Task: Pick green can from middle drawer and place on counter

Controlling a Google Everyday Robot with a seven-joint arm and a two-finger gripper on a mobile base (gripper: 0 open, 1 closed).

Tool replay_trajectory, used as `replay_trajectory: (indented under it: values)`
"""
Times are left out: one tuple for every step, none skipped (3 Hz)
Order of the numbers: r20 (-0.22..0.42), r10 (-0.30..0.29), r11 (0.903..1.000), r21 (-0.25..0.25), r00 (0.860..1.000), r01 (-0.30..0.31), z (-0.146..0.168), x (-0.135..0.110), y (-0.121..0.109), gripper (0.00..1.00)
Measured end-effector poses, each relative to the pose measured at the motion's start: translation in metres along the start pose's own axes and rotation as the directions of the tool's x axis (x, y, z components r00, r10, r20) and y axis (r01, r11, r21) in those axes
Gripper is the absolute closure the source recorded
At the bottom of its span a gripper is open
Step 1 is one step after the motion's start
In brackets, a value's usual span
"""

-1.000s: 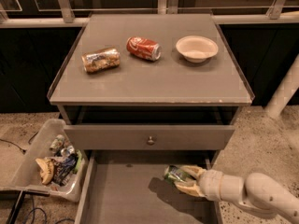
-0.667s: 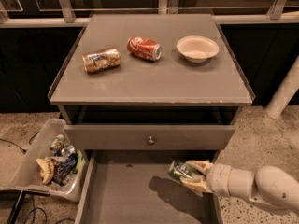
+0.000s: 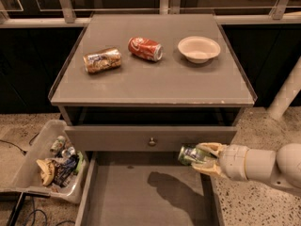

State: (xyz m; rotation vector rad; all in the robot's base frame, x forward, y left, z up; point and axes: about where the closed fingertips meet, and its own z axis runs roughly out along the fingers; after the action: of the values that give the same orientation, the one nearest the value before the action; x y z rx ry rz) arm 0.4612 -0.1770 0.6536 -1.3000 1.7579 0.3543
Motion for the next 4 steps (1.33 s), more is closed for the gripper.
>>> replay_trajectory:
  values:
    - [-0.022, -0.049, 0.9986, 0.016, 0.999, 0.050, -0.033, -0.030, -0.022, 1.00]
    - [-0.027, -0.122, 0.9920, 0.032, 0.992, 0.122, -0.076, -0.079, -0.046, 1.00]
    - [-0.027, -0.124, 0.9916, 0.034, 0.992, 0.125, -0.077, -0.081, -0.046, 1.00]
    - [-0.041, -0.239, 0.9679, 0.071, 0.970, 0.241, -0.097, -0.122, -0.055, 1.00]
